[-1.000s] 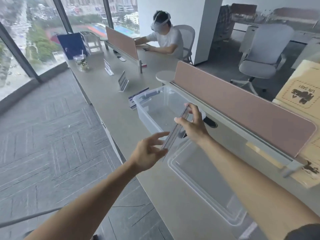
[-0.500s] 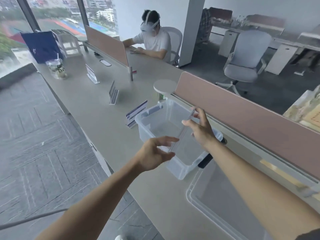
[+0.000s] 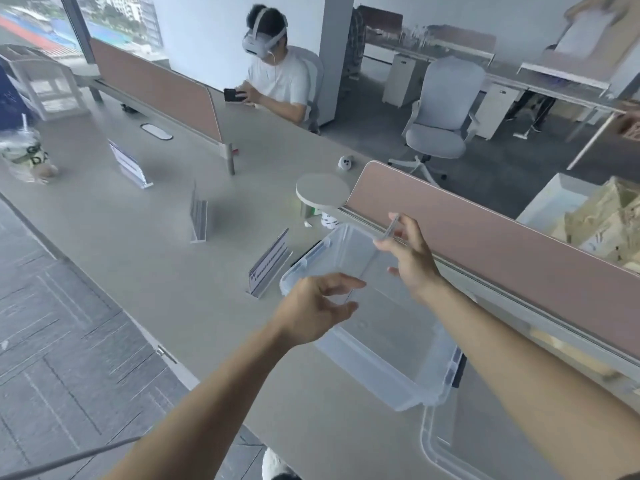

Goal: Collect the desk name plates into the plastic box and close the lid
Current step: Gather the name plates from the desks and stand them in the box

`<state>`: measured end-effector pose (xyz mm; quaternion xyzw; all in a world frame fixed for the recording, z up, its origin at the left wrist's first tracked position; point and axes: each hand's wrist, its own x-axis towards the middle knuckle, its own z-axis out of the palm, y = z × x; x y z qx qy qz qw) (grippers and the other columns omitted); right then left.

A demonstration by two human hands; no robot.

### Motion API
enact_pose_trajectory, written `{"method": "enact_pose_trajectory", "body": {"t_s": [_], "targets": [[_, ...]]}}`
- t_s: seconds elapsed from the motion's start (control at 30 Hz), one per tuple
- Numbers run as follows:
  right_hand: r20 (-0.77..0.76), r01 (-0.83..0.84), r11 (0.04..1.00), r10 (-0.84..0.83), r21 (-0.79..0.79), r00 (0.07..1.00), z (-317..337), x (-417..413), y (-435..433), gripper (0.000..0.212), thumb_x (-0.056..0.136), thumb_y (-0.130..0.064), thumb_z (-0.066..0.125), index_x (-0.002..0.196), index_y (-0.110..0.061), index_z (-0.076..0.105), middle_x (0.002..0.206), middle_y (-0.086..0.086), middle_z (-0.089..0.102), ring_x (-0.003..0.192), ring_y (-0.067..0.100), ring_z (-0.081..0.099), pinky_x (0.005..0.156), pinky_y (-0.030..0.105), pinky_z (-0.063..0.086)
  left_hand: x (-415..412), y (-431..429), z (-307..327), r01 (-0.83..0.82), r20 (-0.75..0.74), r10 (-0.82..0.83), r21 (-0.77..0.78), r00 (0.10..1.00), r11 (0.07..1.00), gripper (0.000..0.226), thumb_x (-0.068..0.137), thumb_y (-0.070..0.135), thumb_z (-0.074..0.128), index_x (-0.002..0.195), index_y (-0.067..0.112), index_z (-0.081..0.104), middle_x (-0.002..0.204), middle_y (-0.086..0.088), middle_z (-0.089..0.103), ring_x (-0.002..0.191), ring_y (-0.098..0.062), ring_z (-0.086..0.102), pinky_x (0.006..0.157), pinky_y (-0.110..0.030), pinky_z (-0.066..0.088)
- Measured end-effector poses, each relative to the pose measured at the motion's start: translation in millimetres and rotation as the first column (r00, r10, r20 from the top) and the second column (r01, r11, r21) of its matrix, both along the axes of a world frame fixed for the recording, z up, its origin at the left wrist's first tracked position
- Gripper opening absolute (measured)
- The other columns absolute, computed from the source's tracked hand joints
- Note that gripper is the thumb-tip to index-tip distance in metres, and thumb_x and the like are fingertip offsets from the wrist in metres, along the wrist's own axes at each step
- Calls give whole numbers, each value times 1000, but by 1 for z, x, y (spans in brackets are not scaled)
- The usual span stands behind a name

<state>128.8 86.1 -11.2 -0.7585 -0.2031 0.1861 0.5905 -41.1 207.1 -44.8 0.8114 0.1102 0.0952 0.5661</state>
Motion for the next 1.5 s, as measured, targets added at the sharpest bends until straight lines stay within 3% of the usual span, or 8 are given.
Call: {"method": "enact_pose_trajectory", "body": {"t_s": [0.17,0.4,0.67,0.87,0.97,1.1,1.37,1.5], "targets": [[-86,75,996,-72,38,994,-37,36,39,53,70,-36,68,120,-47,54,116,-21,50,112,12,56,77,37,48,43,43,-24,44,-93,-40,40,995,998,29,86,28,68,107,47,64,112,18,69,110,14,56,94,-30,51],[-249,215,976,-200,35,948,-108,77,63,52,71,-34,66,121,-43,53,121,-16,49,108,-2,52,89,45,50,101,81,-62,175,-311,-120,156,943,972,29,87,36,66,113,47,62,120,30,62,109,12,58,96,-18,46],[-346,193,980,-195,-40,918,-175,92,77,53,71,-31,71,120,-42,58,128,-3,48,105,10,58,92,47,52,119,103,-102,342,-501,-212,182,839,922,32,87,39,62,119,42,56,111,3,68,103,-10,64,90,-36,52],[-375,173,982,-190,-80,907,-211,100,88,46,63,-36,72,108,-41,65,121,-6,50,99,17,59,85,41,51,118,128,-106,166,23,-201,475,979,864,26,87,13,54,107,18,69,110,3,67,100,-13,61,84,-28,51],[-480,196,977,-210,-80,852,-220,101,93,49,68,-33,68,116,-34,60,117,-14,49,100,7,56,92,42,45,117,138,-118,138,-120,-88,523,989,841,40,86,30,54,126,27,56,135,2,48,117,-20,46,84,-30,48],[-473,184,968,-244,-168,847,-220,103,96,66,69,-40,67,132,-33,51,145,-2,43,123,11,49,110,45,38,118,138,-135,177,-266,-61,436,962,882,57,86,32,58,140,31,42,152,3,30,133,-23,31,99,-40,44],[-322,-110,935,-5,-338,947,-225,58,86,119,62,-61,82,145,-54,-3,163,-9,3,150,16,10,117,48,30,116,138,-141,51,-153,-2,317,988,947,51,79,20,53,129,28,55,129,18,52,118,-14,47,98,-31,43],[-326,-184,903,53,-388,944,-226,41,90,108,77,-46,78,149,-48,-2,157,6,28,135,20,48,89,24,47,116,139,-138,73,-190,-16,296,982,952,52,78,20,53,129,31,54,125,27,48,99,-9,49,88,-8,32]]}}
